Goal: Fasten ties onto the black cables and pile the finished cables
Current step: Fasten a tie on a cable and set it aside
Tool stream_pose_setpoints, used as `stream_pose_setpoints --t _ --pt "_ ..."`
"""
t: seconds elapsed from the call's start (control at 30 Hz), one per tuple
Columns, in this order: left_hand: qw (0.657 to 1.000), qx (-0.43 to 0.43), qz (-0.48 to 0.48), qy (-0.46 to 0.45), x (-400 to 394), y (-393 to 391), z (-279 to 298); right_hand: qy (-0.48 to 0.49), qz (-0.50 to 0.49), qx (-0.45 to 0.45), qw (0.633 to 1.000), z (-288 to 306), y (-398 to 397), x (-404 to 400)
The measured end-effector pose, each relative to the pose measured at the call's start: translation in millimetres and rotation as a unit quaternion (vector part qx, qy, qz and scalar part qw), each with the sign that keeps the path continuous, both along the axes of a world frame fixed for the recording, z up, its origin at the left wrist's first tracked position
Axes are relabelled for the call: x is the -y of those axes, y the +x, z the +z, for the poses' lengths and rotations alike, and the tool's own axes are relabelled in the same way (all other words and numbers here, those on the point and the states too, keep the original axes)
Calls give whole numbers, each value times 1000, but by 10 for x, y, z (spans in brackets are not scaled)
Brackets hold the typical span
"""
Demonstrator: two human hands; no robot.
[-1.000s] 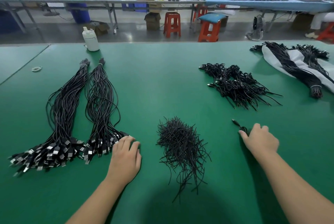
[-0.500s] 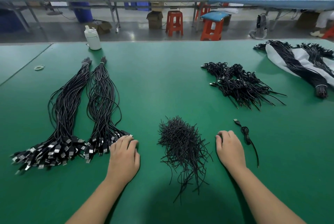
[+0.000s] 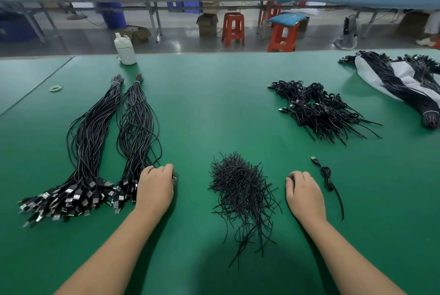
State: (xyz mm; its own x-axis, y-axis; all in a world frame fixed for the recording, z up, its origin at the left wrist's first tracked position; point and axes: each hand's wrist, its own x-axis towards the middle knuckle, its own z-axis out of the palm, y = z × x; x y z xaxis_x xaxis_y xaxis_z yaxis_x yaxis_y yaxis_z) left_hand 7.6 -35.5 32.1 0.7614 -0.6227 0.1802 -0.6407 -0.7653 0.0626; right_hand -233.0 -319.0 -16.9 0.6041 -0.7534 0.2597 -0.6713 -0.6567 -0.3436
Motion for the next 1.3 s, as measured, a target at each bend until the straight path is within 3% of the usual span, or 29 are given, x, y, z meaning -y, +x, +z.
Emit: stream_pose_setpoints --t 0.2,0.37,0.6,0.7,0.8,0.9,0.97,1.03,1.1,1.23,1.3 --pt "996 -23 -81 -30 84 -222 61 5 -3 -3 1000 0 -4 5" --pt "976 -172 -129 -44 144 -478 49 6 -6 1 1000 9 -1 2" --pt "962 -141 -210 106 151 -747 236 76 -21 29 996 87 -6 12" --pt "956 -198 -215 22 192 -811 528 148 -37 110 982 313 58 -81" --pt "911 -323 -216 -136 239 -877 821 273 73 181 942 651 289 -447" --pt "828 -423 -204 -306 340 -927 1026 485 241 217 812 907 517 -974" --pt "781 -435 -159 -418 397 -896 1089 572 283 229 735 966 583 -1191" --pt "777 -383 -118 -486 414 -820 1110 585 288 244 718 1030 592 -1291" --pt "735 -404 -99 -535 386 -765 1092 571 286 272 720 1097 593 -1328" --pt "701 -527 -136 -462 311 -765 961 555 301 290 720 1186 594 -1405" --pt "705 -555 -166 -409 292 -798 917 556 308 283 718 1209 587 -1460"
